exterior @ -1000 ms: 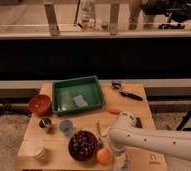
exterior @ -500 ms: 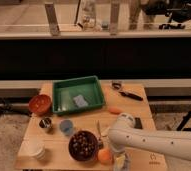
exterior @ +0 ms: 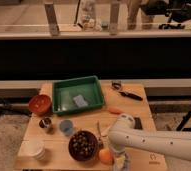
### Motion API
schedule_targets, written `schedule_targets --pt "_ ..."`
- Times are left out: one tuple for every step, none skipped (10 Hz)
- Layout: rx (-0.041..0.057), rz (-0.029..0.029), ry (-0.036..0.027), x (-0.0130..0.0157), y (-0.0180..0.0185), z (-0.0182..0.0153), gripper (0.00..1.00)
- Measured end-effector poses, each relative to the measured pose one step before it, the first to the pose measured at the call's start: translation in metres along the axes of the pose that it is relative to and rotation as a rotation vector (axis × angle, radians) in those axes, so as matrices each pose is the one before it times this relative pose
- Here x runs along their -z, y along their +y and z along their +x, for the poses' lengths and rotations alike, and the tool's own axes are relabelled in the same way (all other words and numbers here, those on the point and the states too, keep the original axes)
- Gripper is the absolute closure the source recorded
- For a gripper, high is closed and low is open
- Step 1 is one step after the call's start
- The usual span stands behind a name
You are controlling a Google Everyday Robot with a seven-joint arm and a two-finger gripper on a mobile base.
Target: Place towel in metal cup
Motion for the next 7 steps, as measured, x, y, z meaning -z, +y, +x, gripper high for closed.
schedule_targets --pt "-0.00471 0.00160 -0.00047 0.00298 0.00052 0.00225 0.43" --pt "0.00127 -0.00096 0.00055 0.00018 -0.00018 -0.00037 0.49" --pt "0.00158 -0.00180 0.00146 -0.00216 0.00038 -0.00049 0.50" --pt "0.00040 -0.00137 -0.00028 -0.00323 -0.00002 -0.00104 0.45" --pt "-0.00273 -0.00154 0.00022 -0.00219 0.00098 0.00109 0.33" --pt "-0.00313 -0.00016 0.00051 -0.00152 0.00038 0.00030 0.28" --pt "-0.00017 0.00218 -0.00195 0.00200 -0.00035 -0.00050 0.25"
